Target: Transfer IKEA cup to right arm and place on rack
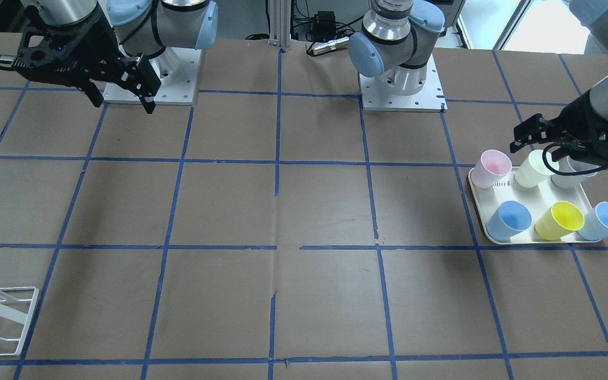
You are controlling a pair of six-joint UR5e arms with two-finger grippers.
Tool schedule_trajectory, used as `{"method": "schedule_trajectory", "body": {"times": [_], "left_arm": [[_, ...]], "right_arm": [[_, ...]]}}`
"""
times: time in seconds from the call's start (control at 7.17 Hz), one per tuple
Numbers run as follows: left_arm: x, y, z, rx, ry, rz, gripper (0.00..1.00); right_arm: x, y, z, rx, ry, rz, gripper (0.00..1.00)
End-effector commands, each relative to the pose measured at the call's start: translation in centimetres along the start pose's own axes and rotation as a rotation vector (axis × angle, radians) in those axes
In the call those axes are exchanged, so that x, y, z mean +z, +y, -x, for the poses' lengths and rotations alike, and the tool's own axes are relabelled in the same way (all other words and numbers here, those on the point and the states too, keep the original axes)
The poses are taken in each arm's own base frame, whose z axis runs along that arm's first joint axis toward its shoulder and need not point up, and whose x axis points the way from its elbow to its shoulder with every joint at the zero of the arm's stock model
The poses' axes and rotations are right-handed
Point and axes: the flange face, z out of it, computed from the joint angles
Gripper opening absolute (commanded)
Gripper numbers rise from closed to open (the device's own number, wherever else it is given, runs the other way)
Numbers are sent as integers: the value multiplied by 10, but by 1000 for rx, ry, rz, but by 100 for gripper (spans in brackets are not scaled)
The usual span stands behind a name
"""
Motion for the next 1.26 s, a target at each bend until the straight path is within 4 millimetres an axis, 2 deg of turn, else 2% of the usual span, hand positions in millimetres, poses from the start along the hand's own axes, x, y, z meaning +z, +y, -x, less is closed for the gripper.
{"method": "schedule_trajectory", "body": {"times": [0.0, 0.28, 0.56, 0.7, 0.84, 0.98, 1.12], "left_arm": [[61, 22, 32, 38, -40, -47, 100], [81, 33, 29, 58, -15, -29, 100], [99, 45, 27, 28, 17, -8, 100], [97, 45, 30, 24, 14, -11, 100], [106, 49, 31, 11, 30, 0, 100], [104, 48, 33, -12, 26, -1, 100], [107, 48, 33, -38, 16, -7, 95]], "right_arm": [[-3, 1, 22, -2, -223, 23, 100], [-18, 4, 46, 6, -527, 52, 100], [-27, 4, 56, -12, -698, 62, 100], [-28, -10, 38, -29, -772, 37, 100], [-26, -22, 5, 4, -847, 44, 100], [-18, -20, -6, -67, -925, 52, 100], [-12, -13, -5, -109, -977, 79, 100]]}}
